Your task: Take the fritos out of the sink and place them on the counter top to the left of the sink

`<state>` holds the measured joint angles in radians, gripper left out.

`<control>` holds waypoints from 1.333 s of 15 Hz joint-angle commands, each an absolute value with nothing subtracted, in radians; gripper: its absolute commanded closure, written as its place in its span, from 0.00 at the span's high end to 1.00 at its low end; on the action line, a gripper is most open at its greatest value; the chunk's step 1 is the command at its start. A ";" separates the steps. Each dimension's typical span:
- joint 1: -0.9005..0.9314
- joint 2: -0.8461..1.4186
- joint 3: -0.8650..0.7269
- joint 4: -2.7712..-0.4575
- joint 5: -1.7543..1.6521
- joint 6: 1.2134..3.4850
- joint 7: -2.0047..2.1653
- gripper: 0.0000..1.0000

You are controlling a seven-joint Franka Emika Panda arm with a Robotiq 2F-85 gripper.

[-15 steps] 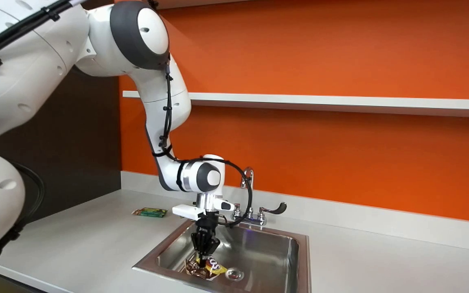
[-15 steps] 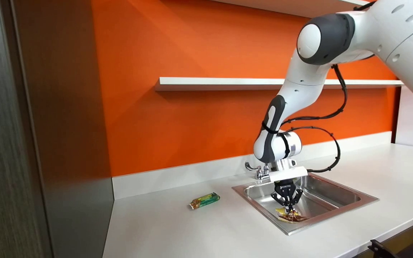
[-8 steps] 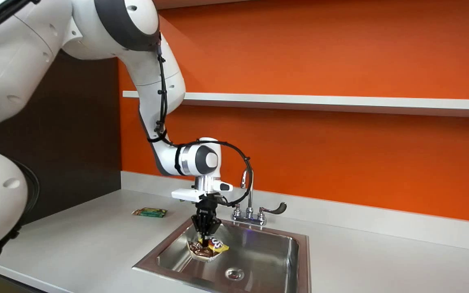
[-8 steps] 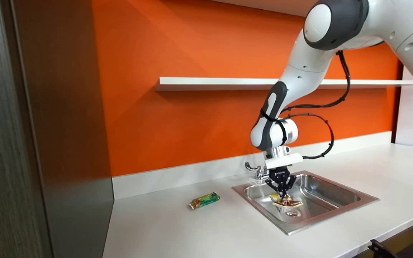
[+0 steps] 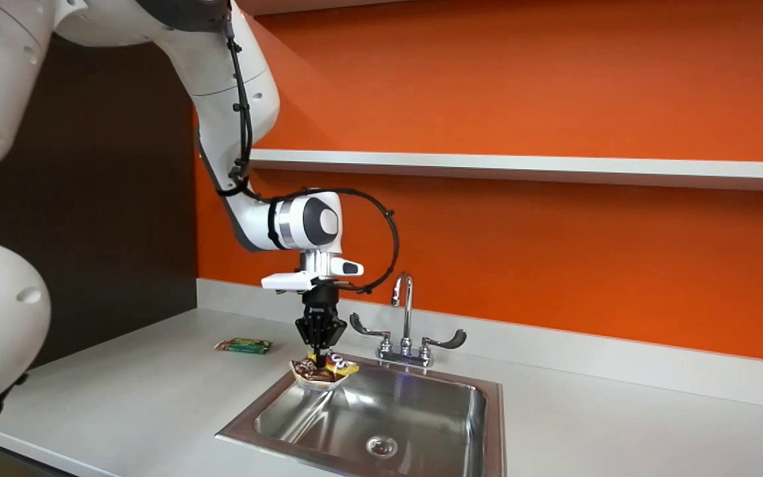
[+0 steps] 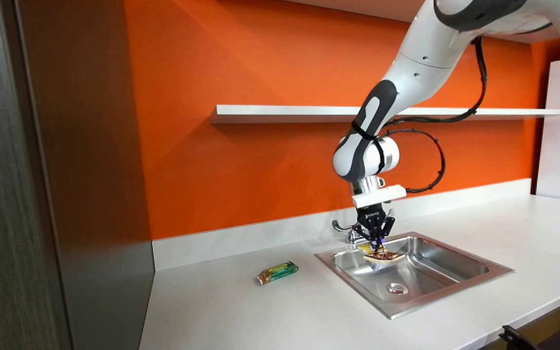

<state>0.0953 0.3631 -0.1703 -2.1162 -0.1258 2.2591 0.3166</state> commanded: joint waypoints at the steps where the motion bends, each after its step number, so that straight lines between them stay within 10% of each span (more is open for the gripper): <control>1: 0.109 0.270 -0.121 -2.167 -0.164 2.185 0.334 0.00; 20: 0.243 0.350 0.055 -2.137 -0.232 2.104 0.323 0.00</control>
<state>0.2426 0.3390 0.0460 -2.1520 -0.2040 2.1320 0.3165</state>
